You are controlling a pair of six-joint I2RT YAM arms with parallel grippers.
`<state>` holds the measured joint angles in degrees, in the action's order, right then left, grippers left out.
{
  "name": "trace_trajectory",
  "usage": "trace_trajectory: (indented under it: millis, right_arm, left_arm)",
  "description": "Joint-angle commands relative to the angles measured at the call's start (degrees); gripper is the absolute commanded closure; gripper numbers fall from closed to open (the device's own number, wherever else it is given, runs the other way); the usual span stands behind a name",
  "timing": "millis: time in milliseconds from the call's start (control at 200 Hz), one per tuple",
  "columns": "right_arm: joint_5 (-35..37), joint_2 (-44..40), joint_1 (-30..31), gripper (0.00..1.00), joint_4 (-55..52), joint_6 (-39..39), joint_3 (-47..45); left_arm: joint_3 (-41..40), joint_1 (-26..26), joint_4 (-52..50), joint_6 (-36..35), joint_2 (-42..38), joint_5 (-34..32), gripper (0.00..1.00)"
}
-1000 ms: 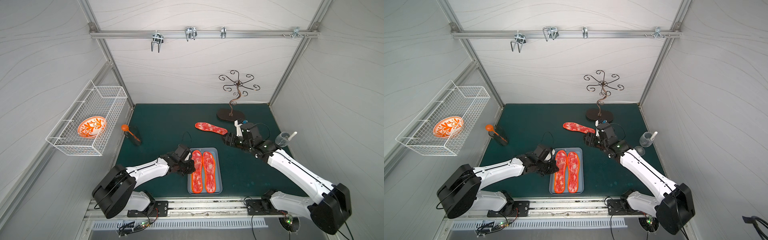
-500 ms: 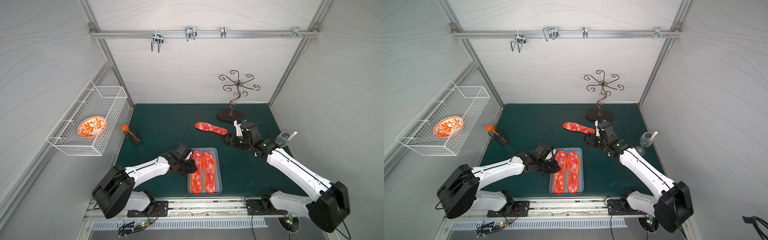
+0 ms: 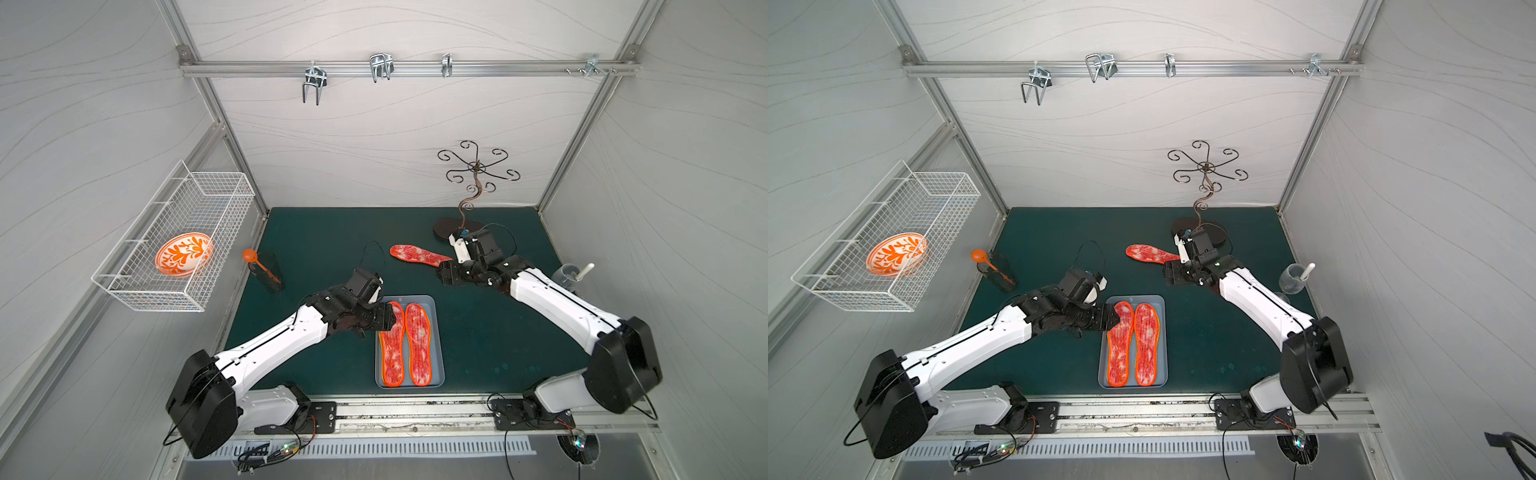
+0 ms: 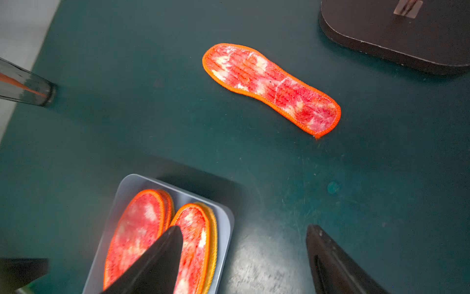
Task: Put the insoles into the storage box
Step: Place the insole in the storage box, then pick up the insole from the center of the board.
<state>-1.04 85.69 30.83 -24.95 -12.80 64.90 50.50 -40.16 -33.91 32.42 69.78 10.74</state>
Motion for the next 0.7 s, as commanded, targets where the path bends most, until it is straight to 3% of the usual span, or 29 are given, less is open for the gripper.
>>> trace_trajectory:
  millis: [0, 210, 695]
  right_arm:
    - [0.0, 5.8, -1.3, 0.19, -1.9, 7.3, 4.0]
    - [-0.6, 19.2, -3.4, 0.19, -3.8, 9.2, 15.6]
    - [-0.9, 44.6, -7.2, 0.25, -12.9, 16.7, 41.7]
  left_arm:
    - [3.5, -0.1, -2.9, -3.6, -2.2, -2.7, 0.29]
    - [3.1, 0.4, -1.9, -7.3, -5.3, -6.7, 0.17]
    - [0.4, 8.3, -1.2, -9.0, -6.8, -1.2, 0.15]
